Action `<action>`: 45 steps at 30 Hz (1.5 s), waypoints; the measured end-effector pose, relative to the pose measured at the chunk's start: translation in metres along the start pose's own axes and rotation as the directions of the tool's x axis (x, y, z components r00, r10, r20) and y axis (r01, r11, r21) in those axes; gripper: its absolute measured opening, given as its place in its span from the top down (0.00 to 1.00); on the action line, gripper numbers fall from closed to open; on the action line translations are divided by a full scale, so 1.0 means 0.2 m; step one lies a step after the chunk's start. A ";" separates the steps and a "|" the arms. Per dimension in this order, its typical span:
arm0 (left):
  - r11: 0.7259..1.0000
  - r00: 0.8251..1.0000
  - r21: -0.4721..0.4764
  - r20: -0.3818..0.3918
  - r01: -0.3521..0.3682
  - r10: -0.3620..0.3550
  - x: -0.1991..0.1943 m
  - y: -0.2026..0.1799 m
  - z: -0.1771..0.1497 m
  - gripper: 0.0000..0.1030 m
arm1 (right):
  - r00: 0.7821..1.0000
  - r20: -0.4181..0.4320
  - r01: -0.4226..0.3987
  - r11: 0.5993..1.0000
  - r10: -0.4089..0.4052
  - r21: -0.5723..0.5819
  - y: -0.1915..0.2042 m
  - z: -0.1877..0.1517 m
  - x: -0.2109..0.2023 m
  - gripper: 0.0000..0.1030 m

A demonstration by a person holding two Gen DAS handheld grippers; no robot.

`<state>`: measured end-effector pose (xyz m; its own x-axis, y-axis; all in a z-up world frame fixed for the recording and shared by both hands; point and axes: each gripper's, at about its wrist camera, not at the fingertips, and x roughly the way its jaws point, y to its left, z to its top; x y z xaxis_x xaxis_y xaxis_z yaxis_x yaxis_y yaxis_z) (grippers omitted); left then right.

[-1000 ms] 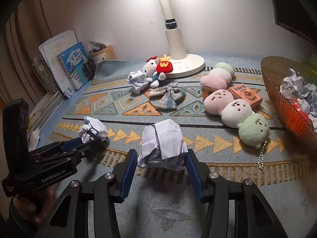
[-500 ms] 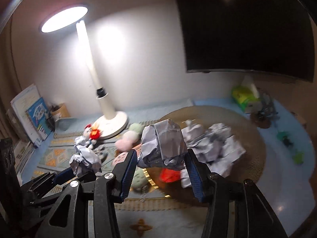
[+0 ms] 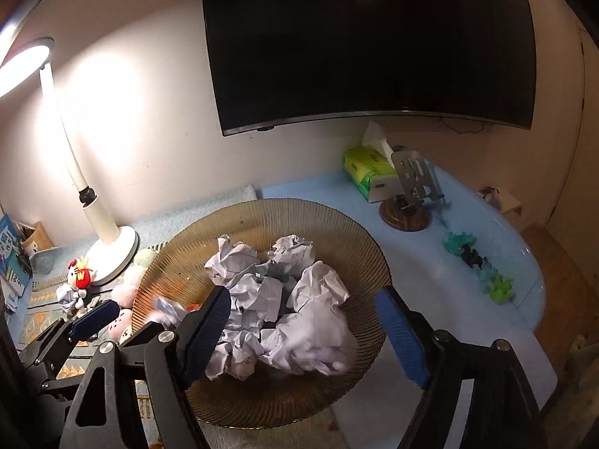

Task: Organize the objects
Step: 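Open both tools to drop the paper balls into the bowl, then move both open tools back over the rug toward Hello Kitty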

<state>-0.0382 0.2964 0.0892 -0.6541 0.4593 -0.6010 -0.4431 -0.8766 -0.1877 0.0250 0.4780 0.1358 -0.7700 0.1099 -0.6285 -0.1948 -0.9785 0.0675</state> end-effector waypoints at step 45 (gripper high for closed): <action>0.842 0.921 -0.374 -0.149 -0.389 0.360 -0.66 1.32 -0.71 0.17 | 0.931 -0.242 -0.334 0.907 0.274 -0.256 1.17 -0.68 0.24 0.15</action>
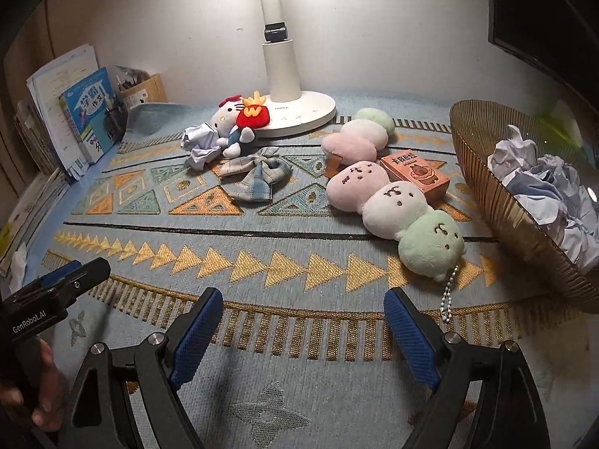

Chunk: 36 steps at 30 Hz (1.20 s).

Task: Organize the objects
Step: 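Move both open tools back over the rug toward Hello Kitty, then grasp the plaid bow plush with the right tool while the left grasps a paper ball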

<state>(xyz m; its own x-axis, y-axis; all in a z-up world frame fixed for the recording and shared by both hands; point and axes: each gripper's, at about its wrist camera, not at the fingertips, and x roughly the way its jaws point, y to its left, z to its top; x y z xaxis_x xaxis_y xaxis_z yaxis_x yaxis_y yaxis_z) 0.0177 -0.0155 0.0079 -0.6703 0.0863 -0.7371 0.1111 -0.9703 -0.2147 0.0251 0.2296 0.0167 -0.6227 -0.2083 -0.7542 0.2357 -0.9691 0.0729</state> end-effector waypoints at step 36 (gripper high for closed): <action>0.975 0.985 0.146 -0.037 0.170 -0.167 0.56 -0.19 0.63 0.38 | 0.995 -0.094 -0.034 0.990 0.021 -0.138 0.22 0.53 0.55 0.43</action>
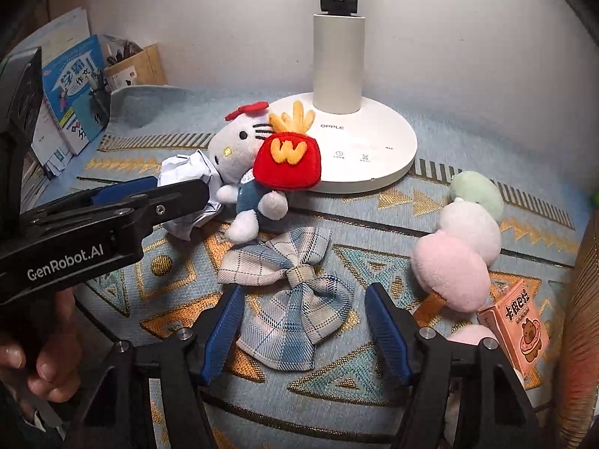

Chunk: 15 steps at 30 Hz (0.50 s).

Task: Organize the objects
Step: 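Grasp the plaid bow plush with the right tool while the left grasps a paper ball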

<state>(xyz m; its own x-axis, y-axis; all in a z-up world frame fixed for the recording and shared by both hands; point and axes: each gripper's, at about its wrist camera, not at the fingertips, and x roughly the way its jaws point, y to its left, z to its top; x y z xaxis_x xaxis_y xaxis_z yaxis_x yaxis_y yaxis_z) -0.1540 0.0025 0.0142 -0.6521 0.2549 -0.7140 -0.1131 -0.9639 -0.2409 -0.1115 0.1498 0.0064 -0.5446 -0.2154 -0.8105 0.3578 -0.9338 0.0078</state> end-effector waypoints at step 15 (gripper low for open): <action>0.997 0.997 0.075 0.065 0.033 -0.038 -0.21 -0.10 -0.12 0.66 | 0.993 0.064 -0.104 0.993 0.100 0.064 -0.07 -0.17 -0.25 0.77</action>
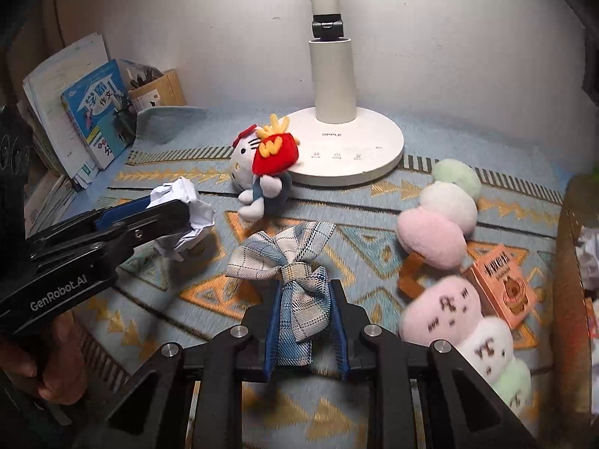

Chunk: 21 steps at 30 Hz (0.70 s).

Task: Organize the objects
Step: 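Grasp the plaid bow plush with the right tool while the left grasps a paper ball, then carry the plaid bow and paper ball over the amber glass bowl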

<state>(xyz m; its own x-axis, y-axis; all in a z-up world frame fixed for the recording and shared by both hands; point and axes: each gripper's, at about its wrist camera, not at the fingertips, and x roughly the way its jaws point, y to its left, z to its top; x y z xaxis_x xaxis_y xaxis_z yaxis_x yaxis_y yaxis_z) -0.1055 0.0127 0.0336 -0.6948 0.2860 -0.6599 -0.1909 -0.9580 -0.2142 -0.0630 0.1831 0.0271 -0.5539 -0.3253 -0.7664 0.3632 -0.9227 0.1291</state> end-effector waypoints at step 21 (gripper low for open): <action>0.995 0.997 -0.070 0.012 -0.077 0.078 -0.38 -0.08 -0.48 0.64 | 1.000 -0.029 0.001 1.000 -0.002 -0.030 0.07 -0.38 -0.19 0.51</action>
<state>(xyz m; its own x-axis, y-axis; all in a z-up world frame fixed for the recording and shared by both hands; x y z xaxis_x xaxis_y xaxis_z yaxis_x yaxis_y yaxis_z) 0.0176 0.0092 0.0178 -0.7155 0.2097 -0.6663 -0.0875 -0.9733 -0.2123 0.0202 0.1982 0.0089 -0.5326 -0.3174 -0.7846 0.3846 -0.9166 0.1097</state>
